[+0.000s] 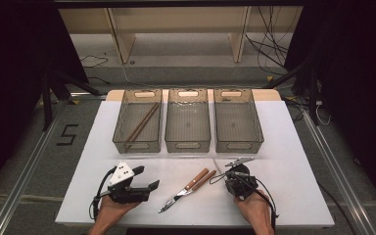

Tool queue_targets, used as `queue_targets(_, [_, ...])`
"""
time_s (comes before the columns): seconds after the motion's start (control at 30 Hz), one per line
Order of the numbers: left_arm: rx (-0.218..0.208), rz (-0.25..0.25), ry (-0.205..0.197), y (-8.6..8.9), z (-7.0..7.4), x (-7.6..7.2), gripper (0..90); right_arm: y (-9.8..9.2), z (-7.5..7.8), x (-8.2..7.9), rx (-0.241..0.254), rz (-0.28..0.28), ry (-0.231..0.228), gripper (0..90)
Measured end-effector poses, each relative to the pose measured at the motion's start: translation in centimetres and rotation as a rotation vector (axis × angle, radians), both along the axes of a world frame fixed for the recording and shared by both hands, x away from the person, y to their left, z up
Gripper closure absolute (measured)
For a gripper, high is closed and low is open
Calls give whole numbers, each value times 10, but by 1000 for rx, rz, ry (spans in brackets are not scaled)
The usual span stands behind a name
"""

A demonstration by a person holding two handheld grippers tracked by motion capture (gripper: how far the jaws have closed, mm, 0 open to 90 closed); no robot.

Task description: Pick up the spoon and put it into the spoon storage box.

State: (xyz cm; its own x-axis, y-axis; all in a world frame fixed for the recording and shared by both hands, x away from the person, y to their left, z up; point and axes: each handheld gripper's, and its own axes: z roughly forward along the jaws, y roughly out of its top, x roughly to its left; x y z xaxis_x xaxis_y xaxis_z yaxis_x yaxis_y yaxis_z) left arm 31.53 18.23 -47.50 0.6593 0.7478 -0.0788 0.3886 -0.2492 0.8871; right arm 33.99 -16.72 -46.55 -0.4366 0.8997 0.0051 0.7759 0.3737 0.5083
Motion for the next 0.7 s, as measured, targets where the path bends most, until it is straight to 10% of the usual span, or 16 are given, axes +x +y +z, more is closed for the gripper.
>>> queue_targets(0.7, [-18,4,0,3,0,1,216,-12,63,-1,165,56,-141,900])
